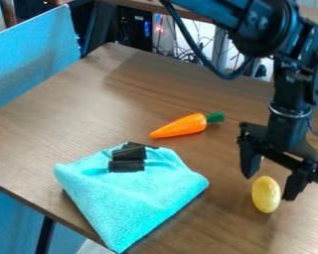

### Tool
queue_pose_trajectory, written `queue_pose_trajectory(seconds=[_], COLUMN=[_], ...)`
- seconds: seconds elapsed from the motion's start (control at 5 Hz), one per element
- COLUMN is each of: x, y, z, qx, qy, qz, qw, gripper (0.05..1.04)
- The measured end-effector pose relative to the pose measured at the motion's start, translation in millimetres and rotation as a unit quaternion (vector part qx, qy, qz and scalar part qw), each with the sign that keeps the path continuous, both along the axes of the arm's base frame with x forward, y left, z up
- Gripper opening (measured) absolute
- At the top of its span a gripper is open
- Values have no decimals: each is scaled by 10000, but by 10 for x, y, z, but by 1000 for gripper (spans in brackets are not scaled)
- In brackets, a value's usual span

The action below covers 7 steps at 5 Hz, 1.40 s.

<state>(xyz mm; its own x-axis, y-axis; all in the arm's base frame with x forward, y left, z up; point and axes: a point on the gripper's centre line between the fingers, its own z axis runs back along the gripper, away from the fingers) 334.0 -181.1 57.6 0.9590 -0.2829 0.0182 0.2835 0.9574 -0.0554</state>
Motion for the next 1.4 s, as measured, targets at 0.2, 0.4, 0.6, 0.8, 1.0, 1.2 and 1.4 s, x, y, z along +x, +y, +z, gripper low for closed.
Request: queue_pose_trajectory(seconds=[0.2,0.4,0.6,0.8,1.0,1.2,1.4], x=[-18,-35,-11,-1,-53,-47,-42], y=[-4,-21,-18,-60,-118,-108,312], z=[-101,-202,-269,-303,-288,-169,228], qx=[295,686,800,955,1013,902,625], qy=[286,552,662,772,811,723,420], qz=[57,59,56,19,-76,-659,-1107], qw=[9991,9961,9946,9924,9915,9911,9910], gripper=[1004,1004,982,872,755,755,755])
